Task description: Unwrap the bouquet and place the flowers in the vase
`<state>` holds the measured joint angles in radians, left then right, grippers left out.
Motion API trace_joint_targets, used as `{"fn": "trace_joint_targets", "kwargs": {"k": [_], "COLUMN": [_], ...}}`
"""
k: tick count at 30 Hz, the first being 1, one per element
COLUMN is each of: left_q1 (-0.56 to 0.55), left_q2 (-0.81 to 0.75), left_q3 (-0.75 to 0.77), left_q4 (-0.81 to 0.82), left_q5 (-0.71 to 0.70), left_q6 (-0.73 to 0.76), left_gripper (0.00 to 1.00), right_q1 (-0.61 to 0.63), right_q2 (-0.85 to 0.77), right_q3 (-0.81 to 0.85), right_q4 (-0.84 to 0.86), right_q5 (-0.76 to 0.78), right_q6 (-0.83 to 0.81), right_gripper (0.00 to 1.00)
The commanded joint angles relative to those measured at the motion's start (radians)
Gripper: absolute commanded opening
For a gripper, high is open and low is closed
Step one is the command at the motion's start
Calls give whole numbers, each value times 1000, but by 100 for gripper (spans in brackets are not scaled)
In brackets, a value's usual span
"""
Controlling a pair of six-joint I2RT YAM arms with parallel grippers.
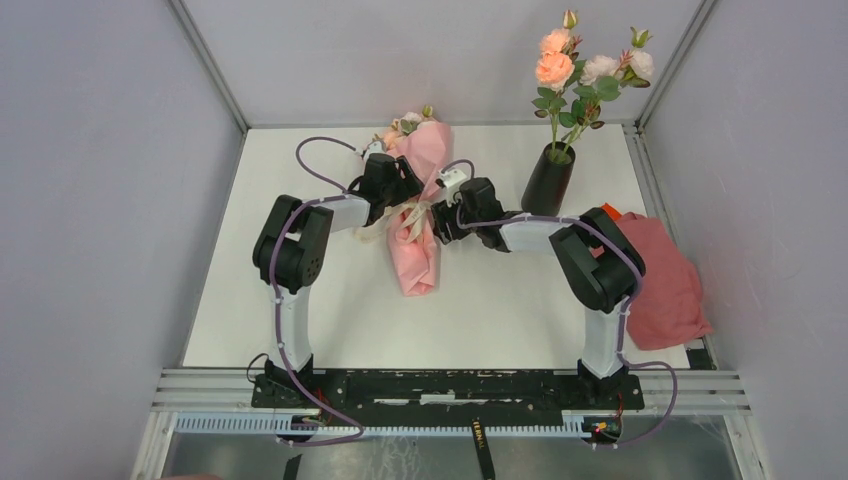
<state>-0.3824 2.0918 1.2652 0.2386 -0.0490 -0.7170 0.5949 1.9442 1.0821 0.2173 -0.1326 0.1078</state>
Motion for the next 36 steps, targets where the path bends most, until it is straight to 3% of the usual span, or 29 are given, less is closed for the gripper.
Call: {"fn": "trace_joint_targets", "kwargs": {"k": [1,8,11,14,20,28,36], "left_q1": [4,4,6,7,15,30,31], "left_q2": [55,60,50,42,40,24,11], "left_q3": [-55,-54,-55,-56,-55,-61,-68], "left_q4": [-103,-105,-110,-114,-119,-130,-126], "left_q5": [14,19,11,5,-1,-8,-4], "left_q6": [-47,-50,-44,-41,-43,-45,-48], "left_gripper": [80,80,80,80,80,80,80], "right_q1": [-20,-40,-47,-52,-54,-55,-62], "right_q2": [37,160,202,192,24,-356,-685], "right_q3": [118,270,317,306,163,-77,-184], "right_q4": [60,35,20,16,41,41,-5], "right_q5": [-10,-12,-33,-34,-15,119,235], "right_q6": [-12,-18,-19,-18,-31,-76,-79], "right_gripper": [64,63,49,1,0,0,0]}}
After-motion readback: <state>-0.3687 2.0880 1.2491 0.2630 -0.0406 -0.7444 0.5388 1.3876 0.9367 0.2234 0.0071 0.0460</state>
